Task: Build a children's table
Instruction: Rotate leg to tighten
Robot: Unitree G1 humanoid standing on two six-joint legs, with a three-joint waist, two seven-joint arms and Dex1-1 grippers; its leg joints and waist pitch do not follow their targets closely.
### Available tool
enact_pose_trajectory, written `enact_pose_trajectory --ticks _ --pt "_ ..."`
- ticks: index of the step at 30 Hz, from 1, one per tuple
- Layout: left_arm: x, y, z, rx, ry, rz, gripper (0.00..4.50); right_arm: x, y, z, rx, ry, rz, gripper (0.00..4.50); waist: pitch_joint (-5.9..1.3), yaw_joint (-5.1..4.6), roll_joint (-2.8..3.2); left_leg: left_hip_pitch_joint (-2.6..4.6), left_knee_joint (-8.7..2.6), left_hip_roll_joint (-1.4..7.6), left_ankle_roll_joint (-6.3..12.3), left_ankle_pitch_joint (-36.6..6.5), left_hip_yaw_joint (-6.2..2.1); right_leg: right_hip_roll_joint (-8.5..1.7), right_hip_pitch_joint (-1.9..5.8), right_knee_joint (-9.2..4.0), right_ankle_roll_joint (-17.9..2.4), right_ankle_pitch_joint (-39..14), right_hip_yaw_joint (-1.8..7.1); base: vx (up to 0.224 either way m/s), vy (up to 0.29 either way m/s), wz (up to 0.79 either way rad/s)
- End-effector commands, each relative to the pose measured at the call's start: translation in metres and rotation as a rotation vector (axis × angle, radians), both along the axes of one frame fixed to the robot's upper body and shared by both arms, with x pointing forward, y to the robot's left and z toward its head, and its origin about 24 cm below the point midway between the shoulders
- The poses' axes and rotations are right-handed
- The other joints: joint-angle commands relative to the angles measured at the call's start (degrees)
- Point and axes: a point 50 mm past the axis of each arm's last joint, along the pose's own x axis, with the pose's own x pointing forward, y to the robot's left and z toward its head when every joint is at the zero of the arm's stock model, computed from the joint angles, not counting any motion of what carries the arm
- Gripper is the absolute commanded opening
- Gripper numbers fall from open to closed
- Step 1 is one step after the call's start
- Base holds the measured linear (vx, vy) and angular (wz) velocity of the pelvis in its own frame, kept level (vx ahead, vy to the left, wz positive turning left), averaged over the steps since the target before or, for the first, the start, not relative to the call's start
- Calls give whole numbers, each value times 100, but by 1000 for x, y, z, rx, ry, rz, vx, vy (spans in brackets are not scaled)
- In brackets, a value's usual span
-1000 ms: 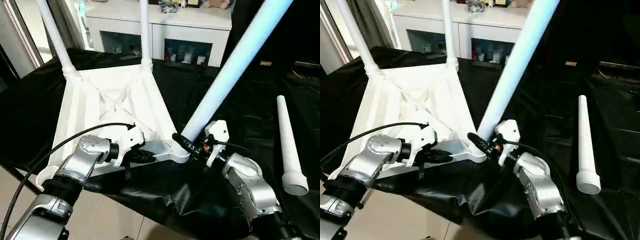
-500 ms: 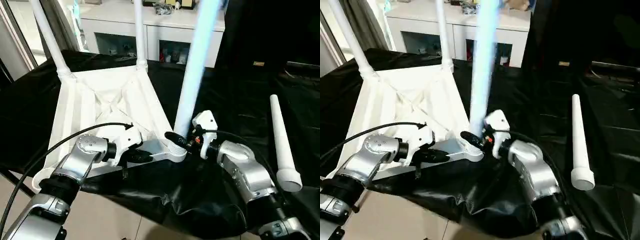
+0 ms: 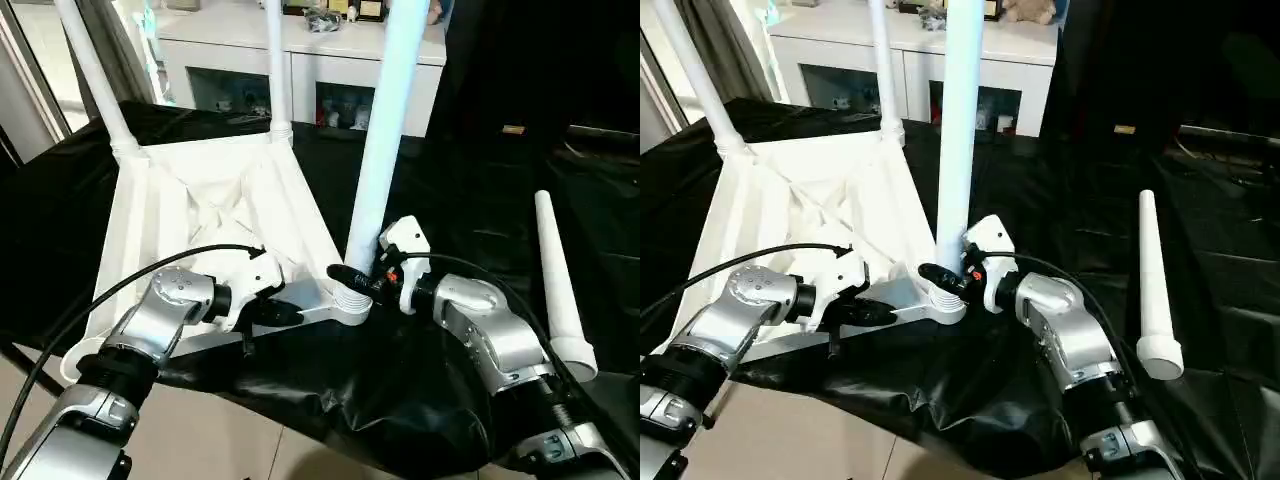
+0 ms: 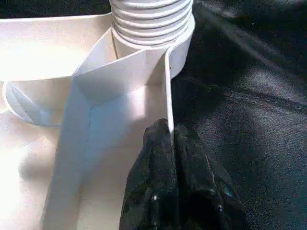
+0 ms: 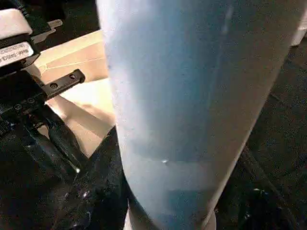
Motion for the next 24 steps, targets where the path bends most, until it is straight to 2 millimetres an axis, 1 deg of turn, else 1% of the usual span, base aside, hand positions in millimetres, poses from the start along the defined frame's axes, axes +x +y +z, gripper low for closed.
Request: enact_pose_trajectory --ticks 1,3,4,5,7,9,10,11,12,13,14,15,16,18,19,21,23,24 --pt "0 2 2 43 7 -34 0 -16 -18 -52 -100 280 -86 185 -151 -39 52 109 -598 502 -170 -2431 -361 -738 37 -755 -252 -3884 429 0 0 0" --pt "-1 2 1 44 13 -36 0 -15 -18 -52 -105 285 -86 185 -169 -51 57 119 -612 502 -172 -2375 -356 -742 54 -772 -257 -3784 416 0 0 0" --pt "-2 2 1 45 19 -38 0 -15 -18 -52 -109 288 -85 185 -179 -56 46 110 -624 509 -165 -2312 -353 -740 73 -766 -277 -3677 415 0 0 0" --pt "-2 2 1 45 24 -39 0 -15 -18 -52 -111 289 -84 185 -181 -57 56 98 -643 519 -161 -2230 -349 -738 83 -760 -325 -3497 418 0 0 0" --pt "-3 2 0 51 31 -39 0 -15 -18 -53 -113 290 -81 185 -174 -72 50 105 -654 529 -175 -2246 -340 -735 78 -758 -387 -3373 419 0 0 0" --pt "-2 5 0 74 30 -29 0 -16 -18 -52 -115 291 -77 185 -158 -92 48 120 -652 526 -186 -2346 -342 -743 68 -766 -411 -3470 421 0 0 0" --pt "-2 6 -1 80 32 -26 0 -16 -18 -52 -116 291 -75 185 -152 -96 48 118 -656 526 -187 -2385 -347 -746 72 -771 -397 -3523 418 0 0 0" --pt "-2 7 -1 89 32 -28 0 -16 -17 -52 -117 291 -74 185 -132 -104 55 140 -656 519 -194 -2503 -353 -748 57 -797 -351 -3696 408 0 0 0" --pt "-2 8 -2 102 36 -21 0 -16 -17 -53 -121 289 -71 185 -111 -122 47 178 -647 503 -204 -2669 -360 -749 39 -841 -266 -3962 382 0 0 0" --pt "-2 8 -2 102 36 -21 0 -16 -17 -53 -121 289 -71 185 -86 -132 57 223 -631 491 -209 -2814 -363 -745 9 -889 -201 -4167 355 0 0 0" --pt "-3 8 -2 110 42 -23 0 -17 -17 -53 -125 288 -69 185 -99 -150 57 258 -629 481 -211 -2899 -377 -749 27 -916 -113 -4292 312 0 0 0" --pt "-3 8 -2 112 45 -25 0 -17 -17 -54 -127 287 -69 185 -106 -155 59 231 -653 492 -217 -2879 -397 -755 46 -911 -94 -4238 320 0 0 0" --pt "-3 9 -3 119 48 -23 0 -17 -17 -54 -128 286 -69 185 -107 -156 76 218 -667 498 -233 -2893 -405 -752 49 -902 -94 -4178 326 0 0 0" --pt "-3 10 -4 130 49 -15 0 -17 -16 -54 -129 279 -74 185 -106 -156 62 241 -654 488 -227 -2908 -396 -755 22 -913 -102 -4202 332 0 0 0" --pt "-1 9 -4 128 44 11 0 -15 -16 -54 -129 267 -91 185 -101 -155 62 235 -654 484 -219 -2897 -395 -756 20 -918 -101 -4231 334 0 0 0" --pt "2 8 -5 123 37 49 0 -13 -16 -53 -127 251 -123 185 -86 -168 64 253 -634 473 -217 -2946 -403 -756 -2 -953 -42 -4425 296 0 0 0" --pt "6 3 -7 115 26 104 0 -7 -15 -54 -116 230 -226 185 -67 -198 78 299 -611 459 -237 -3122 -411 -739 -39 -1006 34 -4576 226 0 0 0" --pt "8 -3 -10 102 30 143 0 -4 -14 -55 -109 223 -291 185 -58 -231 95 325 -600 458 -267 -3273 -429 -732 -41 -1046 79 -4612 148 0 0 0"
